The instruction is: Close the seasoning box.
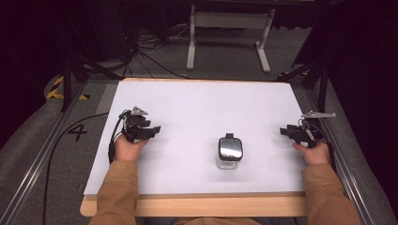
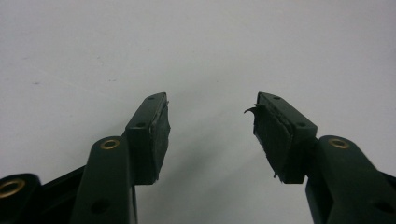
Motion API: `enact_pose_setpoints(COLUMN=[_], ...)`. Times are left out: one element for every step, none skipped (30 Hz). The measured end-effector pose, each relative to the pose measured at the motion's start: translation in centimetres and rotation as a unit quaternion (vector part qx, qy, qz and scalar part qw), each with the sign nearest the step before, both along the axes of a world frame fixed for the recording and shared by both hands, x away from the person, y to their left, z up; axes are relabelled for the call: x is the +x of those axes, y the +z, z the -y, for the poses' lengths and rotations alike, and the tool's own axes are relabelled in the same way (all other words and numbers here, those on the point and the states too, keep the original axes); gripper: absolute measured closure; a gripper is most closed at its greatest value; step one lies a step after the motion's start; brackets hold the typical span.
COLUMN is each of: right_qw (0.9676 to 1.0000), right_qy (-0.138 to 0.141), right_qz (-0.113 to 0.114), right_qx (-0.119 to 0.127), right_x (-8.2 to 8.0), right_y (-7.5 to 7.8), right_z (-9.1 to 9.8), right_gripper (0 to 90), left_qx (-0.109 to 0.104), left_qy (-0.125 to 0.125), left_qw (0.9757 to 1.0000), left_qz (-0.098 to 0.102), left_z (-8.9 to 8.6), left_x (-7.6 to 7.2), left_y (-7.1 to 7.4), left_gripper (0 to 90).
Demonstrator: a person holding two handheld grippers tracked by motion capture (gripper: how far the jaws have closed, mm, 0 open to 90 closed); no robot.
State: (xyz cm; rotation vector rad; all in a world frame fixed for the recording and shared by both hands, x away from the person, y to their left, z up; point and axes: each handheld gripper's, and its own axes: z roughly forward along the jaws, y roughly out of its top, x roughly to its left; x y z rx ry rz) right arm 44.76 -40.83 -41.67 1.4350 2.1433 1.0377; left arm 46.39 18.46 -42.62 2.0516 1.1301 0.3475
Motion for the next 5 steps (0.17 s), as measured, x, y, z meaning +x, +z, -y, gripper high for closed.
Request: enact_pose_setpoints(right_qw=[1.0,1.0,1.0,0.9999,0.9999], right_qy=[0.003,0.005,0.005,0.006,0.005], right_qz=[-0.001,-0.001,-0.001,0.003,0.006], right_qx=[0.0,0.005,0.007,0.01,0.014], right_x=[0.07,0.11,0.08,0.07,0.0], right_y=[-0.2,-0.35,-0.41,-0.45,-0.49], right_z=[-0.01,-0.06,-0.13,-0.17,-0.24], right_gripper=[51.0,50.2,49.1,48.2,47.5], left_qx=[0.0,-0.001,0.003,-0.003,-0.006], left_qy=[0.001,0.002,0.0,0.002,0.002], left_qw=[1.0,1.0,1.0,1.0,0.9999], left_qz=[0.0,0.001,0.007,0.008,0.011], left_z=[0.08,0.14,0.14,0.26,0.34], left_x=[0.0,-0.02,0.05,0.02,0.04], left_y=[-0.02,-0.01,0.04,0.04,0.05], left_gripper=[44.0,43.0,42.0,41.2,40.6])
